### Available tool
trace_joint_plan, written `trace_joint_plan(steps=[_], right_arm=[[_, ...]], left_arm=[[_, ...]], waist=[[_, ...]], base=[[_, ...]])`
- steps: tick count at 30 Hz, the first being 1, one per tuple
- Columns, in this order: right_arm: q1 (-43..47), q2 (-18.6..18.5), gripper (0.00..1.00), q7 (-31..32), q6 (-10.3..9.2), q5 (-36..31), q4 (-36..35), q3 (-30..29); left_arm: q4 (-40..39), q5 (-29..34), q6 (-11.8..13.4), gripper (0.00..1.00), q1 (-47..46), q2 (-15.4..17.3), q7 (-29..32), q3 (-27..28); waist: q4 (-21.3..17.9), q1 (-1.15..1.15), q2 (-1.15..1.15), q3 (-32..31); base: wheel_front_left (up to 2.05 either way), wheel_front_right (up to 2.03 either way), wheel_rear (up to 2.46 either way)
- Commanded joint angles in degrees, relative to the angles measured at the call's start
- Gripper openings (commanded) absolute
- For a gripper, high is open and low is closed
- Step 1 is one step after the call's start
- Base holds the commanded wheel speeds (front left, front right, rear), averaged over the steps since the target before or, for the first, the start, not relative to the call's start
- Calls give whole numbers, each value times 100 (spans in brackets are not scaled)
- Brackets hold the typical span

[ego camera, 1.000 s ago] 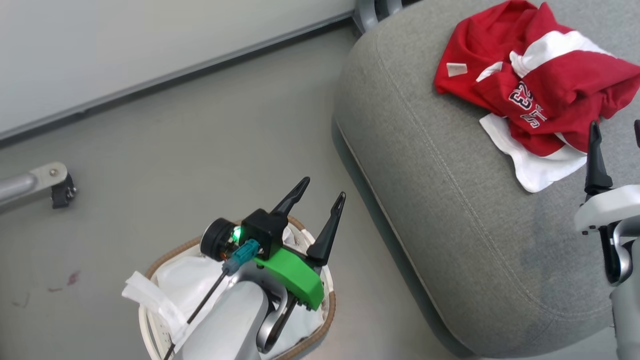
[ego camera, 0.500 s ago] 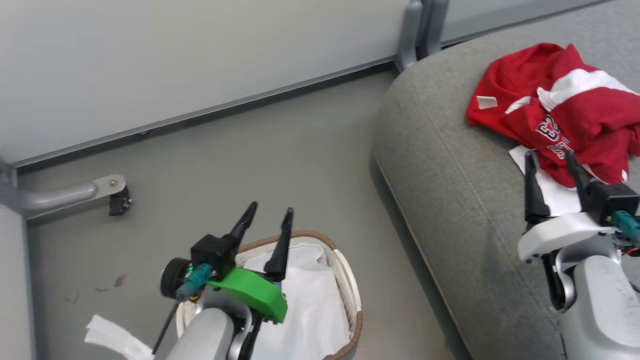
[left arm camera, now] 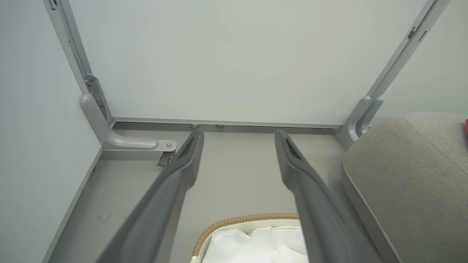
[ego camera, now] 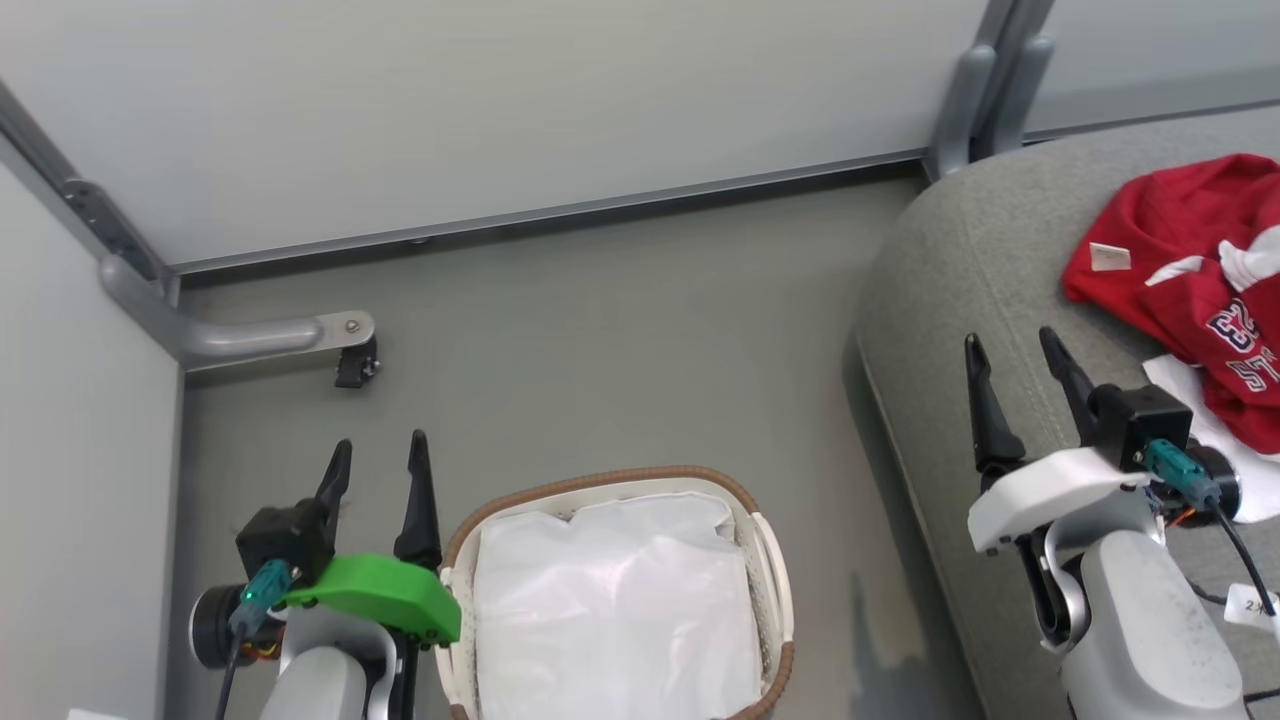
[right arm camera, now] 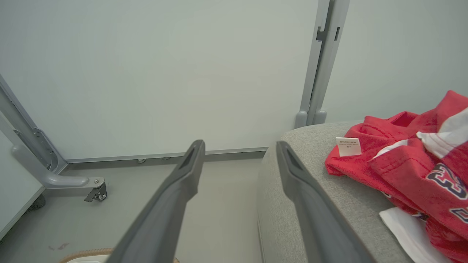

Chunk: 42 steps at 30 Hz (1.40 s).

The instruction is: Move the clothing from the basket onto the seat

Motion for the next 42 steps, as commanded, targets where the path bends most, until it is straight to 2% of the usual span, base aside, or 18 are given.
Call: trace_joint_plan(steps=[1, 8, 13, 14, 18, 42], right_arm=[[147, -14, 100, 0, -8, 121, 27, 42], [489, -16, 100, 0, -8, 435, 68, 158], [753, -16, 100, 0, -8, 486, 116, 193], [704, 8, 0, 1, 0, 468, 109, 193], [835, 54, 0, 32, 0, 521, 276, 176], [1010, 33, 0, 691, -2, 3043, -185, 16]], left_arm=[[-1, 46, 50, 100, 164, 10, -1, 69], [25, 29, 177, 100, 558, 11, -2, 389], [24, -182, 71, 100, 838, 12, -2, 483], [36, -206, 75, 0, 806, -2, 1, 475], [195, -264, 69, 0, 883, -18, 26, 487], [-286, -2463, -100, 0, 807, -9, 688, 827]], waist=[[179, 0, 0, -69], [277, 0, 0, -256], [302, 0, 0, -419], [285, 0, 0, -375], [289, 0, 0, -395], [286, 0, 0, -456]], base=[[0, 0, 0], [0, 0, 0], [0, 0, 0], [0, 0, 0], [0, 0, 0], [0, 0, 0]])
